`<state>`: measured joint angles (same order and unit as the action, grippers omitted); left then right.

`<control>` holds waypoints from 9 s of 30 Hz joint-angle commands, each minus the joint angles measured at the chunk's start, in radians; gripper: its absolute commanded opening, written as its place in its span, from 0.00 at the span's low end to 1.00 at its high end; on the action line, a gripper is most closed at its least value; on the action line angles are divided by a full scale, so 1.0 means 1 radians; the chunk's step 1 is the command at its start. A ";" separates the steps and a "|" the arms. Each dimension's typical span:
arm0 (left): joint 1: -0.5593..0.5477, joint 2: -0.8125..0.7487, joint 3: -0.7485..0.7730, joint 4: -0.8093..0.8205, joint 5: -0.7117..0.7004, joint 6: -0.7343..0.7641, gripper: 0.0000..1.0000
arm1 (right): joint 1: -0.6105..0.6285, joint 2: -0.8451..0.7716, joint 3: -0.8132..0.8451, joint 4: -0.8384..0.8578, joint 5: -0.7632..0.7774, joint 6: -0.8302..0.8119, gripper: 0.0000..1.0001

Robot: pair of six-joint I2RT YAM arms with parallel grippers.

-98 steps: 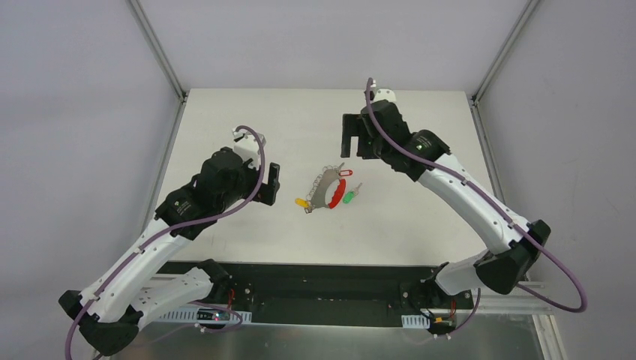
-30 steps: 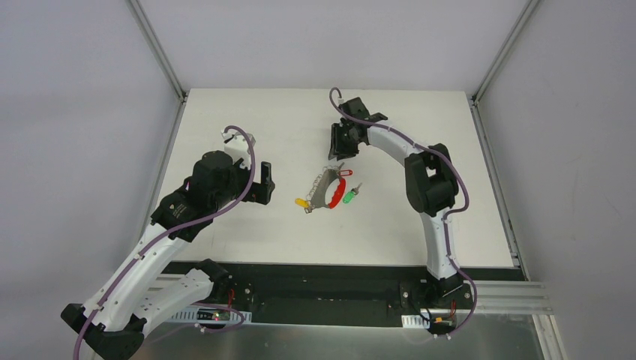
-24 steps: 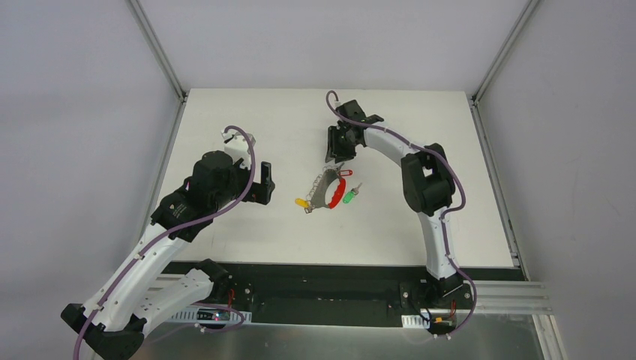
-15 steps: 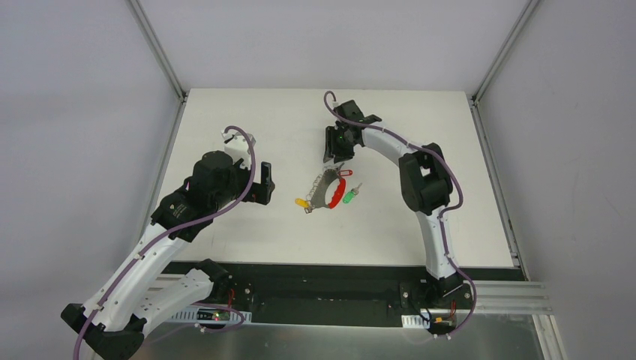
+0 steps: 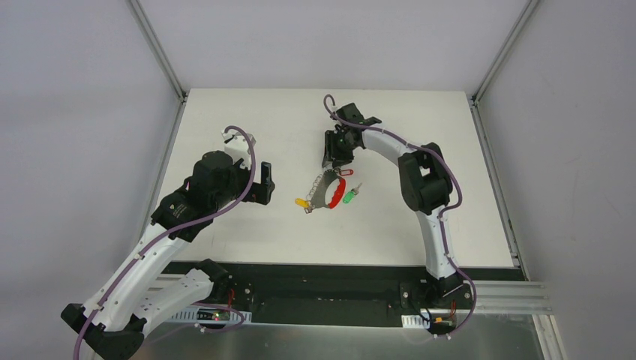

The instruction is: Put the keys on the keyring

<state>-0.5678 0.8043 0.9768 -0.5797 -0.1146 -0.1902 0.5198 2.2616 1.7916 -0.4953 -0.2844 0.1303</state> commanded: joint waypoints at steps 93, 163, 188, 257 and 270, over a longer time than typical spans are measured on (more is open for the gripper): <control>0.007 -0.030 -0.009 0.032 0.007 0.034 0.99 | 0.132 -0.396 -0.480 0.127 0.147 -0.015 0.38; 0.006 -0.021 -0.010 0.032 0.005 0.040 1.00 | 0.289 -0.404 -0.482 -0.015 0.256 0.133 0.37; 0.005 -0.032 -0.012 0.032 0.005 0.040 1.00 | 0.357 -0.361 -0.403 0.020 0.329 0.149 0.37; 0.006 -0.039 -0.010 0.032 0.013 0.039 1.00 | 0.399 -0.572 -0.566 0.060 0.438 0.060 0.00; 0.005 -0.135 -0.012 0.057 0.111 0.058 1.00 | 0.399 -0.797 -0.640 0.188 0.184 -0.038 0.00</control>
<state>-0.5678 0.7132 0.9676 -0.5789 -0.0803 -0.1619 0.9169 1.5703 1.1332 -0.3737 0.0364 0.1509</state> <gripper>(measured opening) 0.995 0.006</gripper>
